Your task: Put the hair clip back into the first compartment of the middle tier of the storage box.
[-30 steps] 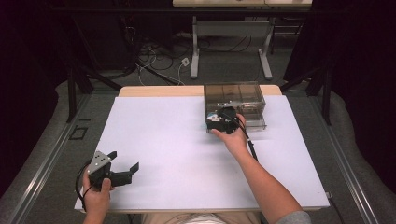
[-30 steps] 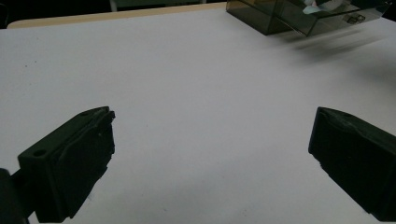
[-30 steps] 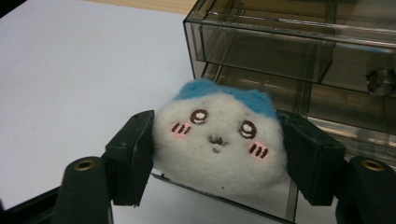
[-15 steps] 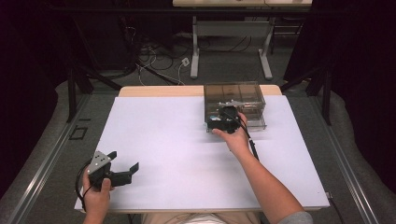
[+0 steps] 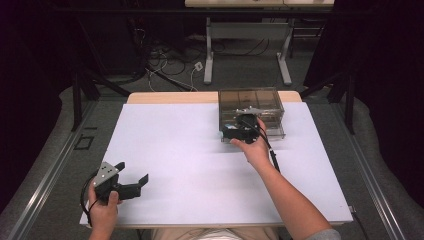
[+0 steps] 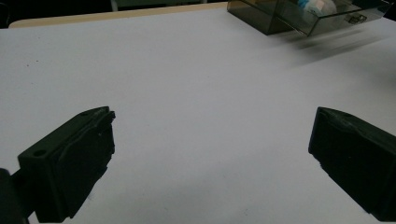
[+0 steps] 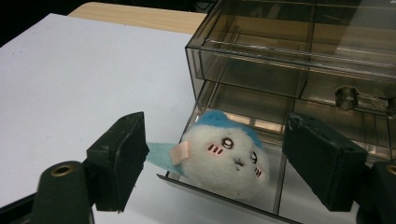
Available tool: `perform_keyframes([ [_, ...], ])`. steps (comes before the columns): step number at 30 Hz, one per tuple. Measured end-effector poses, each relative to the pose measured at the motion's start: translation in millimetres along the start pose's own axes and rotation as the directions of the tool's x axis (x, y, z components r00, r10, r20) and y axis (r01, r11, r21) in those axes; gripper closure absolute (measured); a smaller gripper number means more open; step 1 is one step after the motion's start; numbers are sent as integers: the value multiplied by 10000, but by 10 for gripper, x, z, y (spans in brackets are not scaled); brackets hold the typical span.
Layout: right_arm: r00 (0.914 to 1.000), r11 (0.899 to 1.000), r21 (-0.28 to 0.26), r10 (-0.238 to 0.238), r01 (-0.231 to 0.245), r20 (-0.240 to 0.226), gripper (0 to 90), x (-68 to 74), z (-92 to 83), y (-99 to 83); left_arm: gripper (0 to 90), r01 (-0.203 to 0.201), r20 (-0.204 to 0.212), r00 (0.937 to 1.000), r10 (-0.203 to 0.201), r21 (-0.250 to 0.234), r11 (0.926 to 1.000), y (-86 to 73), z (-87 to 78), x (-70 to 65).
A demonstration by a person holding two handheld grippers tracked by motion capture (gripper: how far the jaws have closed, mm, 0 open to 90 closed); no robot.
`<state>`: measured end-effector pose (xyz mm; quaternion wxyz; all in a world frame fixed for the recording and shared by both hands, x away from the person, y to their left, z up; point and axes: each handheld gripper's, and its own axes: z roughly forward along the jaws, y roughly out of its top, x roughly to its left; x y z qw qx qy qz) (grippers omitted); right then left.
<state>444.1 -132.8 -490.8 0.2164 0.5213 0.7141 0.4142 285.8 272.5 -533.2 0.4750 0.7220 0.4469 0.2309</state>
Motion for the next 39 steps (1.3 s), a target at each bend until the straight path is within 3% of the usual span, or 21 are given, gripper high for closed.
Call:
perform_keyframes([
  [12,9969,9965,-353,-758,751,-185,156,84,-98,-6,4,-11,18,10000,11,41,10000,-3,4,-1],
  [30,9937,9941,-189,-1073,1067,-312,150,118,-238,-92,4,-10,17,10000,10,59,10000,-4,5,-3],
  [39,9926,9920,-561,-1150,1128,-395,152,125,-410,-207,4,-3,16,10000,3,33,10000,-3,10,-10],
])
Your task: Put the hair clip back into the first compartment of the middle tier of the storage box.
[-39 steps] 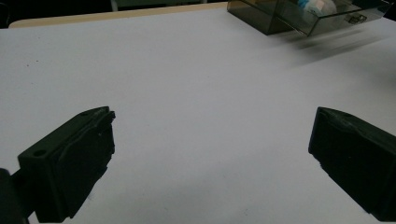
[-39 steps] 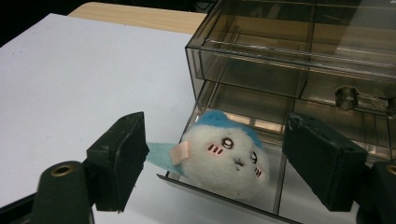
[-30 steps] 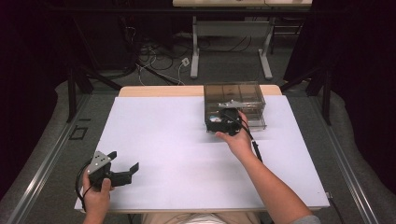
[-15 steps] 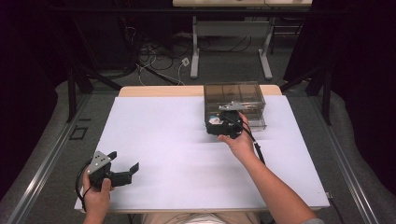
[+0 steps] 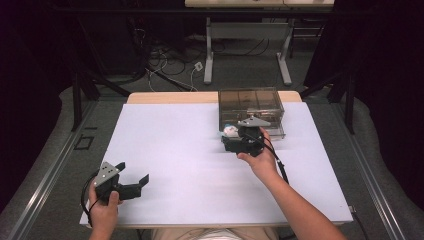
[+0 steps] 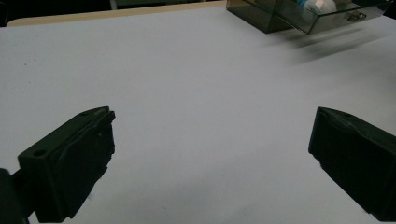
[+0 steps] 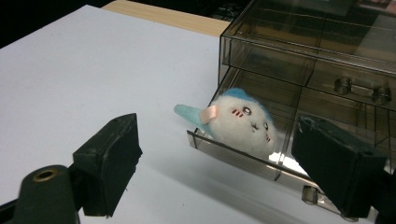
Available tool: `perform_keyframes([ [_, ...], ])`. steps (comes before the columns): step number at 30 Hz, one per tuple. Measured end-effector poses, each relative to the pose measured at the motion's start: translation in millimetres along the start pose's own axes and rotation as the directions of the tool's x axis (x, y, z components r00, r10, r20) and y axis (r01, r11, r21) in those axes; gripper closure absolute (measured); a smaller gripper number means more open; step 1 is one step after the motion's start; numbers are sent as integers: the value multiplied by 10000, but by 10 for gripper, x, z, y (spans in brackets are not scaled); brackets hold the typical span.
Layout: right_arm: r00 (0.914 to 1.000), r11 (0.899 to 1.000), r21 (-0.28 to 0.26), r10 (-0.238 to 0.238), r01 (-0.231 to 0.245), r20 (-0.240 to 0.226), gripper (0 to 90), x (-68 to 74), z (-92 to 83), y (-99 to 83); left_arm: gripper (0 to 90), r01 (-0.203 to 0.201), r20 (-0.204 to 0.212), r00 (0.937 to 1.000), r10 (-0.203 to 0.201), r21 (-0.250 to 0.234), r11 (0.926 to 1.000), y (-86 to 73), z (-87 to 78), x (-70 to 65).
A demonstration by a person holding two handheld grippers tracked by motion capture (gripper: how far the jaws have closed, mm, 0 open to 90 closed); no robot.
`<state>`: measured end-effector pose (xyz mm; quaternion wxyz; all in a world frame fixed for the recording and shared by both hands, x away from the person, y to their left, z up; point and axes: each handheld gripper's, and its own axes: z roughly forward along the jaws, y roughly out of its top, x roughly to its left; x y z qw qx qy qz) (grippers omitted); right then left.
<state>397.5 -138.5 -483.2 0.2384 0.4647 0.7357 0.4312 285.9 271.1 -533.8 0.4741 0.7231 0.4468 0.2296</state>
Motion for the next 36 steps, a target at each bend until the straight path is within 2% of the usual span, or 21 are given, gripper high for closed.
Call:
perform_keyframes([
  [10,9999,9998,-176,86,-88,-108,154,-23,-144,-113,4,-10,11,10000,10,11,10000,3,3,-2],
  [16,9994,9994,-186,297,-300,-188,156,-90,-257,-164,4,-16,11,10000,16,42,10000,3,5,-8],
  [22,9998,9991,-383,183,-185,-55,157,-148,-356,-214,4,-29,2,10000,29,41,10000,3,8,-9],
  [26,9991,9976,-577,373,-384,-192,157,-172,-417,-257,4,-15,-8,10000,15,33,10000,2,11,-11],
  [31,9995,9977,-620,276,-285,-153,158,-204,-486,-317,4,9,-8,10000,-9,31,10000,2,6,-7],
  [36,9990,9970,-647,403,-414,-180,159,-243,-564,-380,4,-3,-6,10000,3,49,10000,3,3,-10],
])
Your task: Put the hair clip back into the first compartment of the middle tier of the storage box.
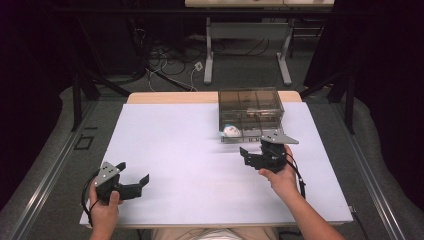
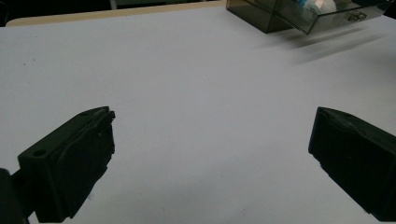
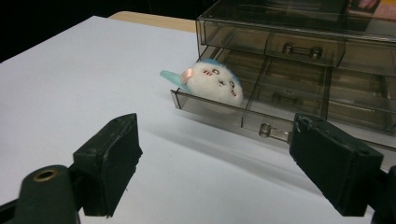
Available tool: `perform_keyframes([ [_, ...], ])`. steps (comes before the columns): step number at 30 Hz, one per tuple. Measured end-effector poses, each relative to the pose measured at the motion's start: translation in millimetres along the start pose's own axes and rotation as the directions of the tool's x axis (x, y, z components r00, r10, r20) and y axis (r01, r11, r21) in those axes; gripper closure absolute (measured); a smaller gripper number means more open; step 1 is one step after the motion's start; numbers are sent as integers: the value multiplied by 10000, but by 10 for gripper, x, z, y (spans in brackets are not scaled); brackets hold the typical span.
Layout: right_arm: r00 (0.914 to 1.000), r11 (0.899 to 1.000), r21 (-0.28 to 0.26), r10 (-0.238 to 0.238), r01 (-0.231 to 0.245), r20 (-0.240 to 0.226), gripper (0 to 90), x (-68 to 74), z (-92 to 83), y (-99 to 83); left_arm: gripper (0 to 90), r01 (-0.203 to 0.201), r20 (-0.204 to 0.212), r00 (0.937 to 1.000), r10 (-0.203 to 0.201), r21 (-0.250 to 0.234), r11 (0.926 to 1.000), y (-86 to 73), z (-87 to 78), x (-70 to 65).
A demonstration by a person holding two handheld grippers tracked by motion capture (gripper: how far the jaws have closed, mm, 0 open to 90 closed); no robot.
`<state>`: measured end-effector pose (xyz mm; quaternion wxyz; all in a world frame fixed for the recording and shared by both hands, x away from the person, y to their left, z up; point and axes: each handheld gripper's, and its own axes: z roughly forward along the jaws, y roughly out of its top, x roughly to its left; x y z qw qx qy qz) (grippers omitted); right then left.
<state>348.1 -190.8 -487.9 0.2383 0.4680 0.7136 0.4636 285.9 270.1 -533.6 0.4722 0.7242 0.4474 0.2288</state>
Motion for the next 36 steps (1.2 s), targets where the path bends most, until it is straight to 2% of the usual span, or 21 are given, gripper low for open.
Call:
perform_keyframes([
  [10,9999,9996,-263,124,-122,71,163,-74,-136,-115,4,9,-19,10000,-9,-21,10000,1,-1,1],
  [20,9997,9996,-255,-136,141,178,174,-96,-265,-217,4,17,-18,10000,-17,-8,10000,2,0,-1],
  [21,9993,9992,-260,-294,300,210,174,-105,-269,-230,4,27,-13,10000,-27,-16,10000,2,0,0],
  [25,9985,9988,-205,-439,446,326,176,-109,-296,-295,4,49,-30,10000,-49,-58,10000,1,0,5],
  [32,9991,9996,-191,-213,220,364,179,-134,-315,-388,4,58,-8,10000,-58,-23,10000,-1,4,-2],
  [36,9990,9995,-299,150,-137,422,181,-173,-341,-454,4,77,-5,10000,-77,-33,10000,-2,5,-2],
])
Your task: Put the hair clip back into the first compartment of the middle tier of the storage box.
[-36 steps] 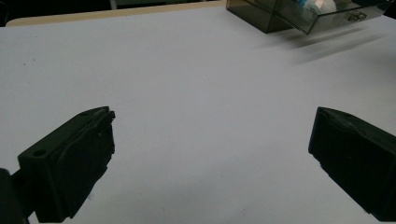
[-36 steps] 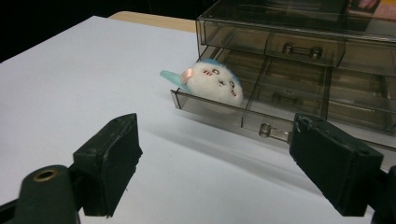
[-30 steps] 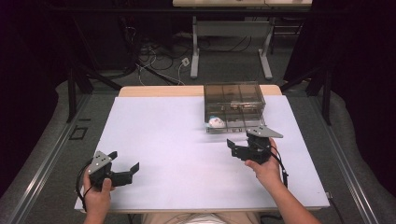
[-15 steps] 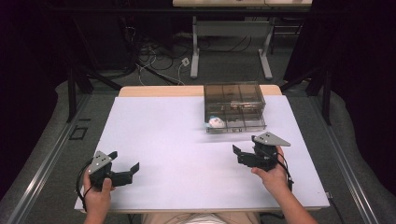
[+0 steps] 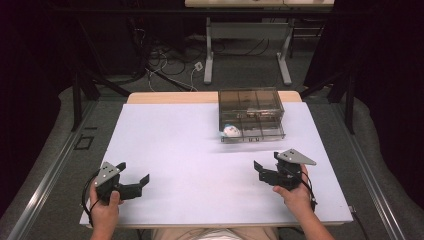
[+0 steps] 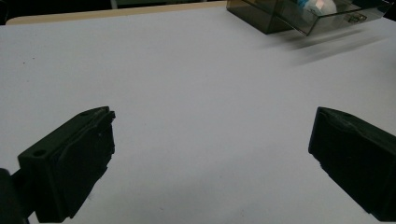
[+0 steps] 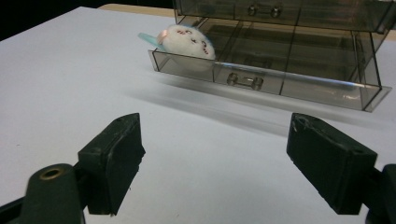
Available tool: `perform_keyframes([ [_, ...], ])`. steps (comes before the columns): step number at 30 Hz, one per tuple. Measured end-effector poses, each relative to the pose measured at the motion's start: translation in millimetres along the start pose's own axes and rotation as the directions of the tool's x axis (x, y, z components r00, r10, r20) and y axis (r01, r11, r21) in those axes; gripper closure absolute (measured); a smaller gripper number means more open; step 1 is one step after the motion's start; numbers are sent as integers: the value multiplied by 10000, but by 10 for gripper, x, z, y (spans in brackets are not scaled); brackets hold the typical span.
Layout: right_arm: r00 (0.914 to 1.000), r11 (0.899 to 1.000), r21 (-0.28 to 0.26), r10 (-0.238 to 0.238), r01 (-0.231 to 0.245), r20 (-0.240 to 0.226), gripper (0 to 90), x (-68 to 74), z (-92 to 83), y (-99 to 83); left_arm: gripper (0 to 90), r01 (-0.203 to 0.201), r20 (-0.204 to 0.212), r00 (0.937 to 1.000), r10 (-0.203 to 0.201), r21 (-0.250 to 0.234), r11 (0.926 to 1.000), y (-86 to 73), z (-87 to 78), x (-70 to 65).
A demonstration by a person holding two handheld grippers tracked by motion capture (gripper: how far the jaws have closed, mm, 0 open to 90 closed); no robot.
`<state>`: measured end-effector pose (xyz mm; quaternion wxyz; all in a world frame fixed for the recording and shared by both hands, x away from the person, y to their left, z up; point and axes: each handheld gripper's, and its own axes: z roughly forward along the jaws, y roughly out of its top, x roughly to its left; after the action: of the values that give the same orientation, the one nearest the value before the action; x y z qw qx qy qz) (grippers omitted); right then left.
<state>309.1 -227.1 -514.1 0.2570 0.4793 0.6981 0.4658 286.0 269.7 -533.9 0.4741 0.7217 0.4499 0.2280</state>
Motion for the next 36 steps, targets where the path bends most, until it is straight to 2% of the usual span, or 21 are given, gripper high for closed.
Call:
perform_keyframes([
  [3,9999,9999,-3,133,-133,14,183,-40,-22,-26,4,10,7,10000,-10,-7,10000,-1,0,-1],
  [4,9996,9997,22,261,-261,77,183,-59,-35,-40,4,11,10,10000,-11,-5,10000,-1,1,-1],
  [5,9982,9983,-78,583,-582,157,185,-105,-52,-77,4,18,17,10000,-18,-9,10000,-1,2,-1],
  [7,9982,9982,-111,583,-581,170,185,-132,-57,-89,4,22,19,10000,-22,-10,10000,-1,2,-1],
  [9,9952,9956,-199,920,-914,322,186,-203,-84,-141,4,39,22,10000,-39,-20,10000,-1,2,-1],
  [19,9847,9870,-248,1599,-1585,698,188,-399,-148,-283,4,89,6,10000,-89,-22,10000,-2,11,-4],
  [22,9840,9867,-316,1616,-1596,753,188,-431,-155,-293,4,85,14,10000,-85,-21,10000,-4,12,-2],
  [23,9800,9824,-447,1843,-1813,755,188,-428,-151,-300,4,77,12,10000,-77,-17,10000,-5,13,-2],
  [25,9816,9847,-292,1736,-1718,797,189,-443,-163,-300,4,67,6,10000,-67,-13,10000,-6,14,-1],
  [26,9786,9819,-283,1890,-1873,810,189,-458,-166,-308,4,68,19,10000,-68,7,10000,-8,15,1],
  [31,9767,9807,-282,1952,-1934,895,190,-488,-160,-338,4,65,-25,10000,-65,23,10000,-10,10,6],
  [32,9736,9778,-230,2096,-2083,902,190,-494,-160,-354,4,95,-14,10000,-95,1,10000,-10,9,6],
  [36,9733,9782,-257,2078,-2063,971,190,-525,-157,-377,4,110,-29,9999,-110,-22,9999,-11,8,11],
])
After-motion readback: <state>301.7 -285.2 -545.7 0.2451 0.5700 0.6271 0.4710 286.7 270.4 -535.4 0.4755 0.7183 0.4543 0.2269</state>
